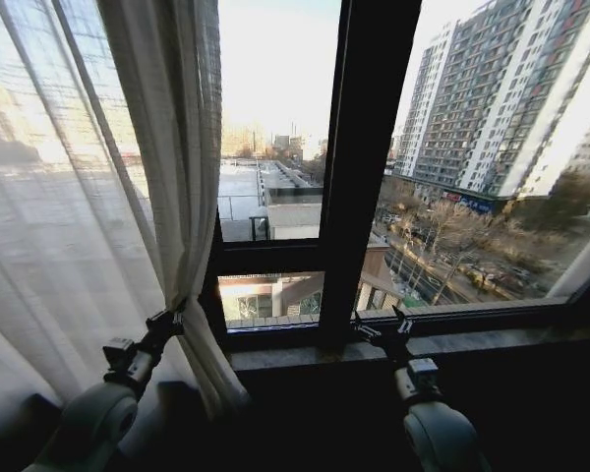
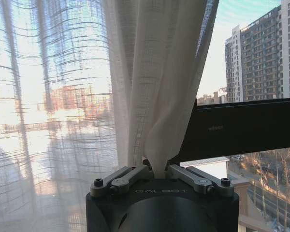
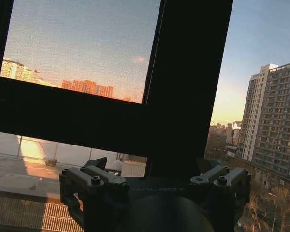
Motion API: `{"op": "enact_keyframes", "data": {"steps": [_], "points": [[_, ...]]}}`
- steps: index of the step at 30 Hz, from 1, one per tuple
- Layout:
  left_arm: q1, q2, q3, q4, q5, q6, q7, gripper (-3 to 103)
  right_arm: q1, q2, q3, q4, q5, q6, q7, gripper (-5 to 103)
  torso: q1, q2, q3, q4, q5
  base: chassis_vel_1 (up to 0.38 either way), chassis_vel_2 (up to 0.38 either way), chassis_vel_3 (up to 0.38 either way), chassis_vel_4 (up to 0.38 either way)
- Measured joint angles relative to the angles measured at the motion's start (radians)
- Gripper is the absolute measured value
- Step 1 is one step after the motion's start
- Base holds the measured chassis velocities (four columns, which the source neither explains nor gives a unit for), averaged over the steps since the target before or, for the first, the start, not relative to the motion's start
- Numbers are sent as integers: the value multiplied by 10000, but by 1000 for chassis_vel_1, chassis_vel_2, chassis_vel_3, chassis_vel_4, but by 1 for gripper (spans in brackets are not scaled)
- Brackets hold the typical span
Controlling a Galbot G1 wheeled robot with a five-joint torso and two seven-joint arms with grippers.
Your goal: Open the curtains by pulling them apart, changing their state from closed to fully open.
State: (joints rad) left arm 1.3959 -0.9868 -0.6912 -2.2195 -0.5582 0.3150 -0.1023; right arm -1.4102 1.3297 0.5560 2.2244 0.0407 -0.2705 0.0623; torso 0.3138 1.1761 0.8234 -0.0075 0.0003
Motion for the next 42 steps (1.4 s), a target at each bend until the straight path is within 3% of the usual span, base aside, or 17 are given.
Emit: {"op": "enact_keyframes", "data": {"steps": [42], "points": [[815, -476, -329, -835, 41, -103, -235, 0, -306, -84, -76, 128, 68, 219, -226, 100, 3, -1, 1, -2, 2, 355, 352, -356, -357]]}}
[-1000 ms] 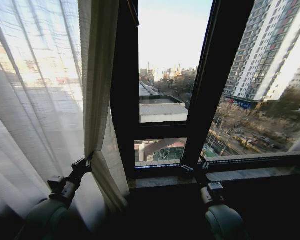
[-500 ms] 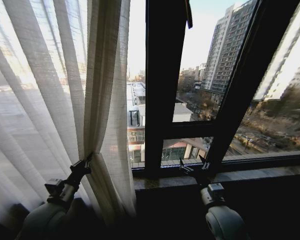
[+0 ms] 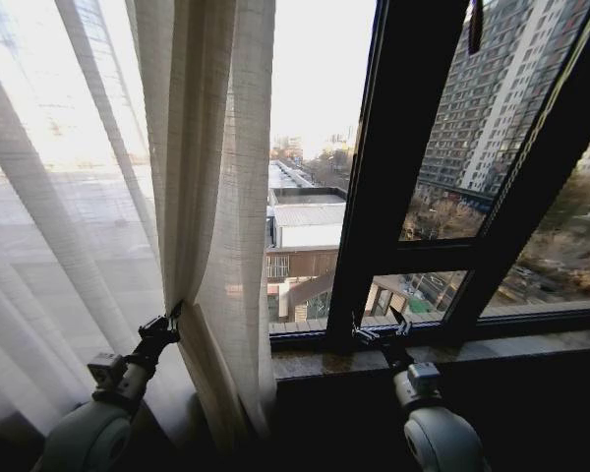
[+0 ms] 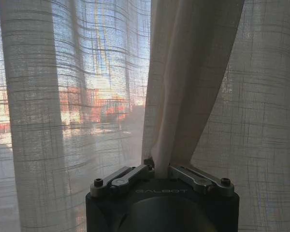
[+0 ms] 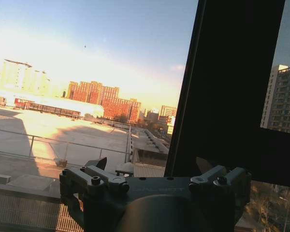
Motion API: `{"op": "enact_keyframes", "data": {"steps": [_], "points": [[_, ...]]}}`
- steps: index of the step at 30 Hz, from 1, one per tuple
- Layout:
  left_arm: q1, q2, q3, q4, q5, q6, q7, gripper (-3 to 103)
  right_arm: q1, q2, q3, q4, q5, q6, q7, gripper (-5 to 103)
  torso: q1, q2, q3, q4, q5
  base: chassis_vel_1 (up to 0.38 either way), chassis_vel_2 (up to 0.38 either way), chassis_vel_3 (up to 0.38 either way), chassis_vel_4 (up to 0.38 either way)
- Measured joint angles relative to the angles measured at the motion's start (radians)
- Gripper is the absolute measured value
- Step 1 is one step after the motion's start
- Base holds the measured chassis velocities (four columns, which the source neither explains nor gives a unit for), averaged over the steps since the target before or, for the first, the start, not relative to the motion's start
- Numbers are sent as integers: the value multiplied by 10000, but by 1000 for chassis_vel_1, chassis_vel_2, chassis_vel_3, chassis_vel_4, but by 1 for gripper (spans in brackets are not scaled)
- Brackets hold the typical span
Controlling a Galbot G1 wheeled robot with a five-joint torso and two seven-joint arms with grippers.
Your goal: Open the curtains by pulling them apart, changing their state from closed to fully open.
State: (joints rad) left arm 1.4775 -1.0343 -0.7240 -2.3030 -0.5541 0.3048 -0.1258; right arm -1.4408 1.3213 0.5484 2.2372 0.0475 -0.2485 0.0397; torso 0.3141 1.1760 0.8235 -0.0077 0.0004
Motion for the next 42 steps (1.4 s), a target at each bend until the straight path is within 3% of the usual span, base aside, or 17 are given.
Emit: {"op": "enact_keyframes", "data": {"steps": [9, 14, 24, 32, 42], "points": [[136, -228, -102, -37, 4, -30, -23, 0, 25, 113, -272, -104, 24, 15, -136, 100, -1, 1, -1, 2, -8, 185, 183, -182, -218], [123, -233, -144, -16, 3, -46, -18, 0, 191, 115, -363, -227, 24, 15, -135, 100, -2, -1, 1, -3, 9, 0, 0, 0, 0], [-76, -83, -270, 345, -15, -148, -66, 0, 528, 196, -629, -542, 12, 16, -135, 100, -2, 0, 0, 3, -8, -24, -11, 19, 17], [-162, -83, -196, 376, -41, -156, -117, 0, 777, 197, -684, -692, 170, 31, -78, 100, -1, -1, 1, -2, 2, 0, 0, 0, 0], [-557, -1397, -115, 384, -53, -82, -259, 0, 791, 238, -668, -780, 174, 32, -63, 100, -2, 0, 0, 0, -2, 0, 0, 0, 0]]}}
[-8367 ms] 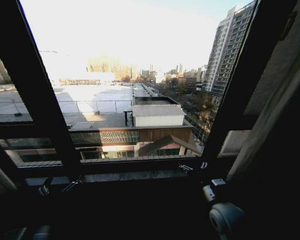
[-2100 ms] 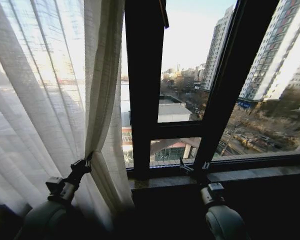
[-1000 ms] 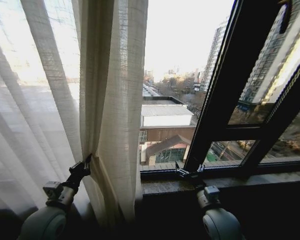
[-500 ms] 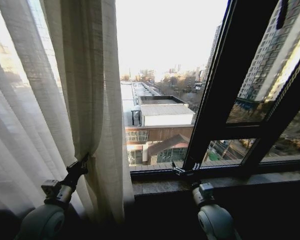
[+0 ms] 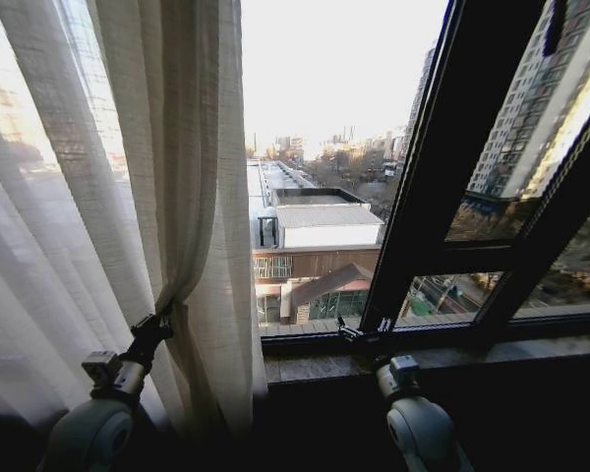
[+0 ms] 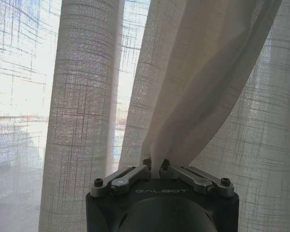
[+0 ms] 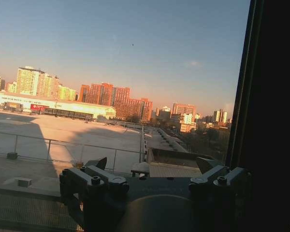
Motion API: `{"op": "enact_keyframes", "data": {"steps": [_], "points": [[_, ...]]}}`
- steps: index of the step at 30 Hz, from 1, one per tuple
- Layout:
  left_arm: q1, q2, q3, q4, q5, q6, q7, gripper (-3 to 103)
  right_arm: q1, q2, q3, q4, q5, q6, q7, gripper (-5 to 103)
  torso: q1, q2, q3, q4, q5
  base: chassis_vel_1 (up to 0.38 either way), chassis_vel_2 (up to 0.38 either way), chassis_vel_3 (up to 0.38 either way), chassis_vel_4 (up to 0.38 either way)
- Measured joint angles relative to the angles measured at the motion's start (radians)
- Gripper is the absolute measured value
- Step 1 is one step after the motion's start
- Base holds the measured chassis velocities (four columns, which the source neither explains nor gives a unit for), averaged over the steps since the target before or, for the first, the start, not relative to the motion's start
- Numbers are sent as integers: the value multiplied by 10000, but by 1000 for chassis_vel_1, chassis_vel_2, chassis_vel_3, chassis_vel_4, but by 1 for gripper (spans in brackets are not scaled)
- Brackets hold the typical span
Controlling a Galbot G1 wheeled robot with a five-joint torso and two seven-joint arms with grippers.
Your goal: Open the curtains by pulling them apart, changing their state from closed to fully open.
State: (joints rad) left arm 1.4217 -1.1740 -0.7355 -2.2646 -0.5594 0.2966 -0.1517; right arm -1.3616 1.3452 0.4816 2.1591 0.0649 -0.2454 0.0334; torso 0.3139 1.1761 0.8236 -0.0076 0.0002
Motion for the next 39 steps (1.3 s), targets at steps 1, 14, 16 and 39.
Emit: {"op": "enact_keyframes", "data": {"steps": [1, 14, 16, 39], "points": [[-28, -169, -9, 2, 8, -11, 20, 0, -10, 20, -11, 2, 0, 0, 2, 100, 0, -1, 0, 0, 0, 0, 0, 0, 0], [-96, -1159, -192, -2, 305, -138, 94, 0, -99, 240, -239, -42, -589, -21, -459, 100, 0, 0, 0, 0, 1, 0, 0, 0, 0], [-67, -1130, -198, -2, 319, -140, 110, 0, -76, 268, -290, -80, -614, -21, -462, 100, 0, 0, 0, 0, 1, 0, 0, 0, 0], [268, -1082, -168, -197, 691, -191, 209, 0, -131, 171, -179, -9, -310, 51, -356, 100, 2, 1, -2, 3, -7, 96, 104, -108, -102]]}}
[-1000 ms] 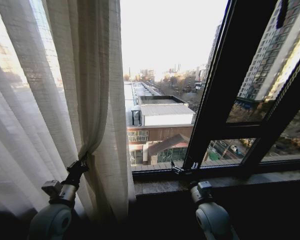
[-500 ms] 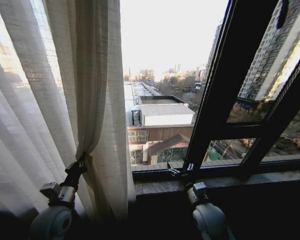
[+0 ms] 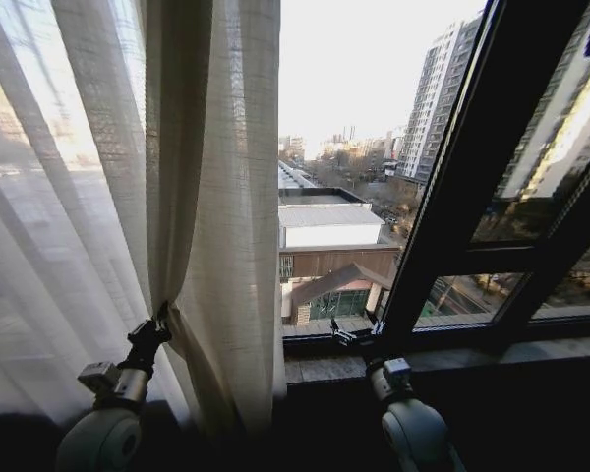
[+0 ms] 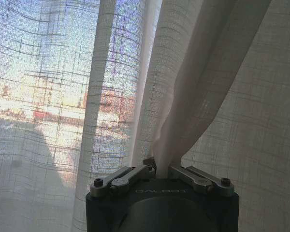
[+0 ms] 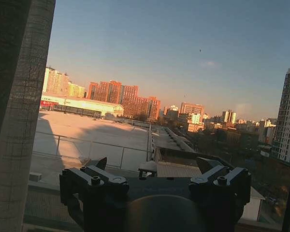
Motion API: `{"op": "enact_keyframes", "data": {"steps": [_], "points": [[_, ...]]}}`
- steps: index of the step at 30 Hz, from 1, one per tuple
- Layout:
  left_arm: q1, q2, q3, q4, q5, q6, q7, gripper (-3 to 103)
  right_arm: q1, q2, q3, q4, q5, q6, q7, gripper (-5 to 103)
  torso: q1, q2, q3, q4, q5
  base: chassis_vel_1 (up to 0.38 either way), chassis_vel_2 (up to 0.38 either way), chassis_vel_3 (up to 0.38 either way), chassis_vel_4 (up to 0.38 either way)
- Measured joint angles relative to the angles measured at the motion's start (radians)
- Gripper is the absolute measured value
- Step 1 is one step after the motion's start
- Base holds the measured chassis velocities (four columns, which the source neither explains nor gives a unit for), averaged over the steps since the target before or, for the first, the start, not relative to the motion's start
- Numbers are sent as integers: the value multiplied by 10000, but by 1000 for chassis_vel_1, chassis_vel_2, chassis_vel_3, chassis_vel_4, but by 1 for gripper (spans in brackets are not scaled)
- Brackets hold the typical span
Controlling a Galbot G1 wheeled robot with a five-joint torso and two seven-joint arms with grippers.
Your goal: Open the curtains by pulling them apart, changing their state from closed to fully open.
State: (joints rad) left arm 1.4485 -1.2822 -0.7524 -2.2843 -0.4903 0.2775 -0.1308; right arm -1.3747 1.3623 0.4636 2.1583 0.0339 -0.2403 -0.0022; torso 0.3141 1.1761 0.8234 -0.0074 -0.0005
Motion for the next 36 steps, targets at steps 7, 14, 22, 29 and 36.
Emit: {"op": "enact_keyframes", "data": {"steps": [7, 14, 22, 29, 36], "points": [[271, -15, 226, -145, 341, -36, 274, 0, -134, 0, 24, 25, 2, 132, -6, 100, -1, -1, 1, -8, 15, -4, -5, -11, 16], [625, 16, 189, -458, 667, -34, 827, 2, -164, -15, 35, 72, 17, 158, -8, 100, 0, -1, 1, -3, 5, -11, -12, 11, 8], [1214, 201, 419, -770, 1290, -75, 1673, 30, -97, -35, -27, 45, 22, 160, -18, 100, -3, 0, 1, -3, 10, 0, 0, 0, 0], [940, 970, 1019, -443, 1564, 23, 2607, 57, 33, -18, -194, -52, 22, 157, -23, 100, -2, 0, 1, -2, 5, 0, 0, 0, 0], [-356, 2246, 1777, 693, 999, 55, 2668, 84, 59, -61, -196, -100, 7, 144, -24, 100, -2, -1, 2, -5, 7, 0, 0, 0, 0]]}}
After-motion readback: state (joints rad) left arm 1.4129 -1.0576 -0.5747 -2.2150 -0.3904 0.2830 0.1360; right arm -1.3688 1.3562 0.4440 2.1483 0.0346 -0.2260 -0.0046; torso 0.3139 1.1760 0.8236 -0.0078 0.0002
